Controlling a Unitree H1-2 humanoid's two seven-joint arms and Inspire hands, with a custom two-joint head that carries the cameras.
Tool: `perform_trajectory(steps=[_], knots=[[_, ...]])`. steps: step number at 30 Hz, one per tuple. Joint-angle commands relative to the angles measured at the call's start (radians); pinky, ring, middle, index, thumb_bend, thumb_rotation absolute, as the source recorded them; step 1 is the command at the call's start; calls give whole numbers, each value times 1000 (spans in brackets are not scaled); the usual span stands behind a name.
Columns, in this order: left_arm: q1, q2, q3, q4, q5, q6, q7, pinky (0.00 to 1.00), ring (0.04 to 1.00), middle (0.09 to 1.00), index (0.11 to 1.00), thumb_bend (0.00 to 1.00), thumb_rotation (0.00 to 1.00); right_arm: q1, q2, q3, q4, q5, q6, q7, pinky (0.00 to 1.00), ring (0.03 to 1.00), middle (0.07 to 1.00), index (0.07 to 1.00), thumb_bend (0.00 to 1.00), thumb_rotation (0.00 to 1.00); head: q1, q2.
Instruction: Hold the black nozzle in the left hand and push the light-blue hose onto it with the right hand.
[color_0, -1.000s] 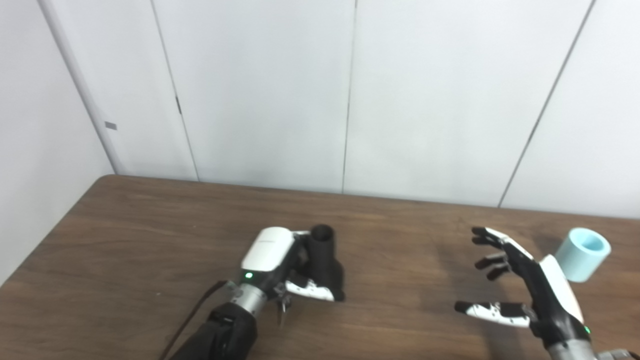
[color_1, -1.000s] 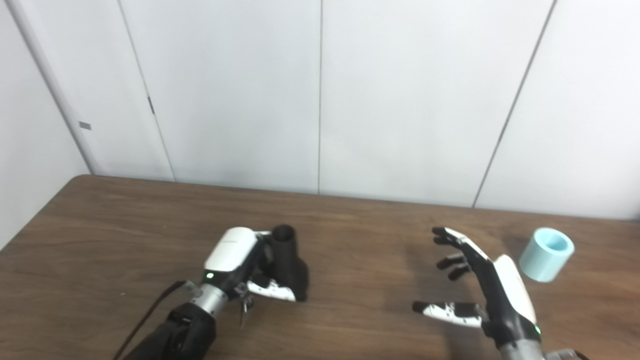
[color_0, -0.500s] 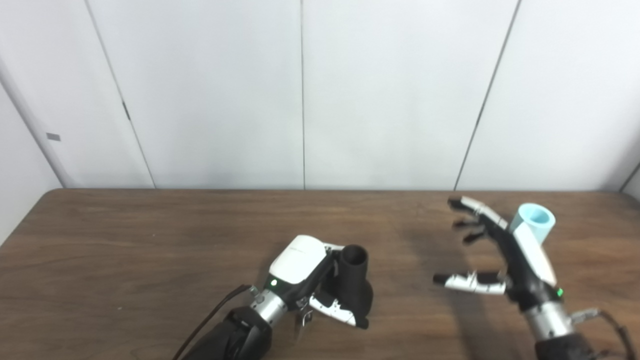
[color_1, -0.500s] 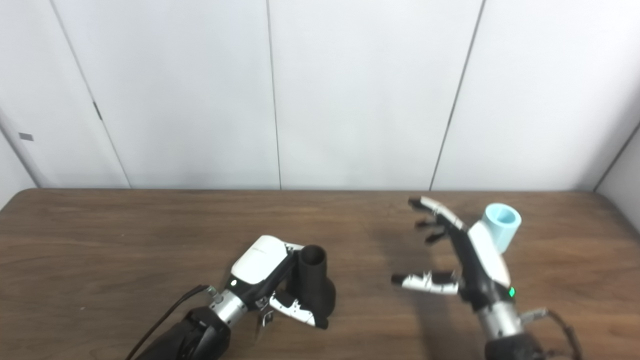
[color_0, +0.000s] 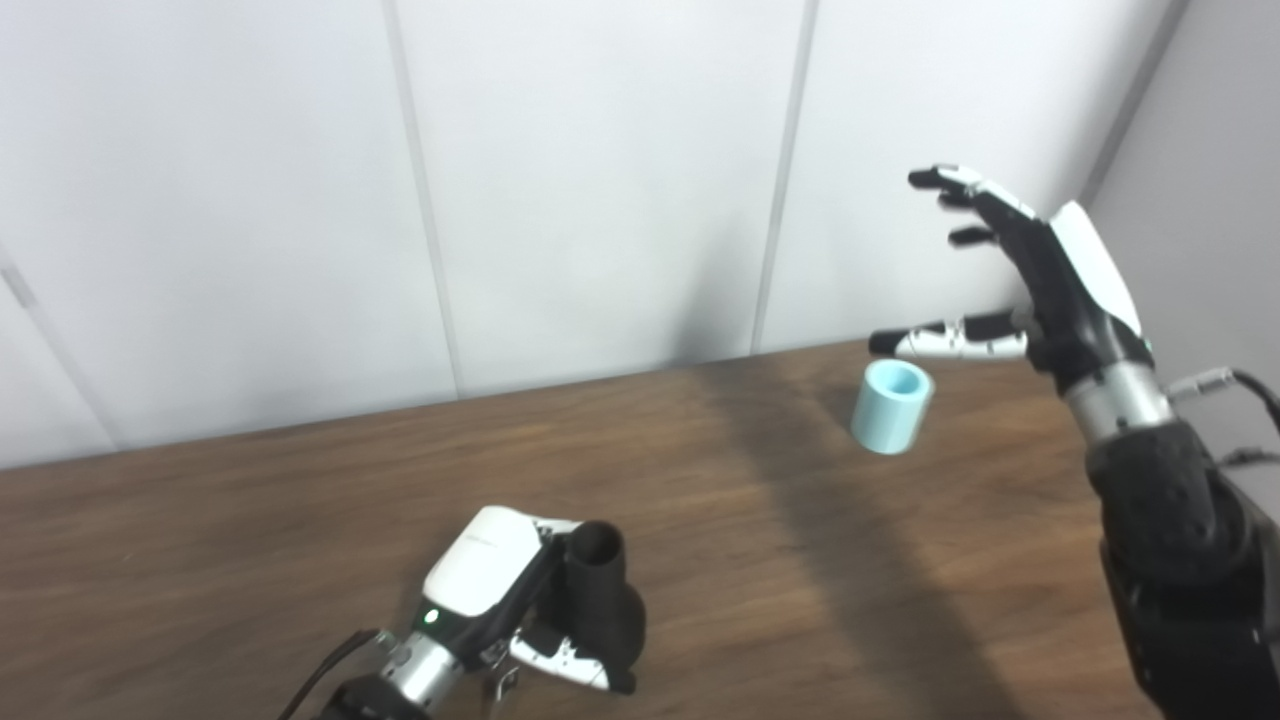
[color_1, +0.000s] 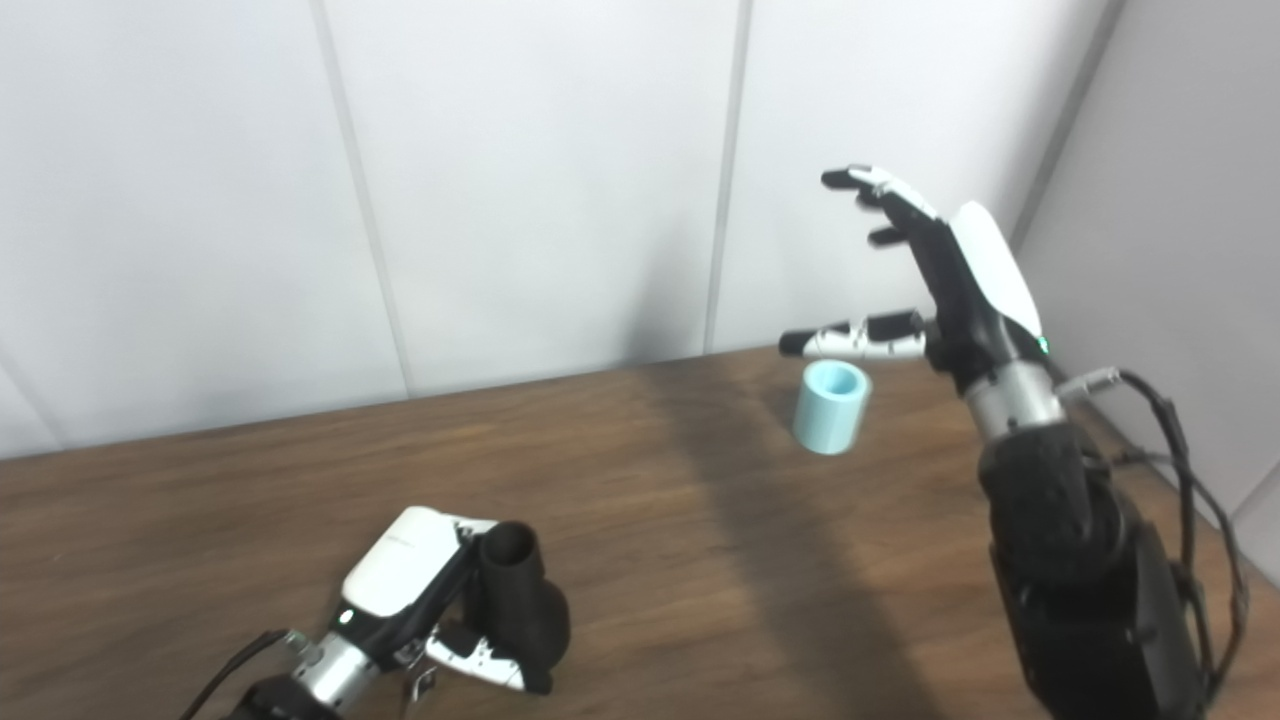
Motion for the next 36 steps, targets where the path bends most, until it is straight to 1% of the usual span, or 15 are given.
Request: perform_trajectory(steps=[1, 2, 4, 7, 10, 14, 17, 19, 21, 23, 25, 26, 28, 30, 36], knots=[[106, 53, -16, 77, 14, -14, -18, 303, 375, 411, 501, 523, 0, -48, -43, -35, 67, 9, -16, -39, 903, 957, 945, 848, 804, 295, -13, -3], [106, 56, -14, 75, 13, -16, -20, 311, 381, 415, 502, 523, 0, -55, -49, -40, 100, 16, -12, -42, 906, 956, 953, 862, 816, 334, -22, -6], [106, 60, -11, 73, 12, -21, -25, 317, 387, 419, 502, 523, 0, -66, -57, -56, 152, 48, -4, -40, 877, 941, 953, 874, 831, 369, -27, -8], [106, 66, -5, 71, 5, -31, -34, 337, 414, 432, 503, 524, 0, -78, -75, -86, 240, 150, -9, -7, 905, 960, 975, 914, 816, 365, -33, -8], [107, 70, 2, 75, -9, -42, -41, 341, 416, 429, 504, 524, 0, -82, -86, -85, 296, 215, -10, 16, 898, 969, 983, 945, 815, 313, -37, -8], [109, 78, 5, 69, -8, -49, -46, 336, 406, 423, 505, 523, 0, -86, -89, -59, 358, 260, -25, 31, 899, 971, 987, 973, 803, 280, -38, -6], [111, 83, 6, 66, -3, -49, -45, 340, 409, 421, 505, 523, 0, -89, -91, -33, 388, 274, -30, 33, 852, 936, 969, 972, 826, 265, -35, -5], [113, 85, 6, 63, 1, -47, -47, 343, 411, 421, 505, 523, 0, -93, -92, -13, 405, 277, -24, 35, 856, 928, 962, 973, 828, 273, -34, -5], [114, 87, 6, 61, 2, -45, -50, 343, 414, 421, 505, 523, 0, -97, -91, 0, 422, 286, -22, 39, 851, 926, 963, 981, 787, 235, -33, -4], [117, 87, 9, 60, -2, -44, -52, 341, 411, 421, 505, 523, 0, -105, -86, 13, 454, 325, -10, 72, 846, 933, 982, 992, 779, 222, -29, -3], [120, 87, 12, 58, -4, -42, -55, 343, 413, 422, 505, 523, 0, -108, -80, 29, 472, 348, -1, 92, 813, 921, 994, 999, 782, 195, -28, -2], [122, 88, 13, 55, -5, -41, -56, 348, 415, 426, 504, 524, 0, -108, -77, 39, 485, 355, -10, 99, 830, 929, 997, 1000, 784, 169, -26, 0], [127, 89, 18, 47, -7, -38, -63, 344, 408, 424, 504, 524, 0, -107, -74, 58, 508, 361, -24, 104, 859, 943, 1000, 1000, 812, 170, -25, 3], [130, 90, 22, 39, -11, -37, -70, 328, 395, 421, 504, 523, 0, -109, -73, 72, 529, 360, -33, 101, 868, 938, 994, 1000, 871, 208, -25, 4], [137, 93, 32, 28, -17, -38, -85, 326, 396, 420, 504, 523, 0, -122, -59, 100, 616, 385, -77, 111, 912, 964, 1000, 1000, 941, 230, -21, 10]])
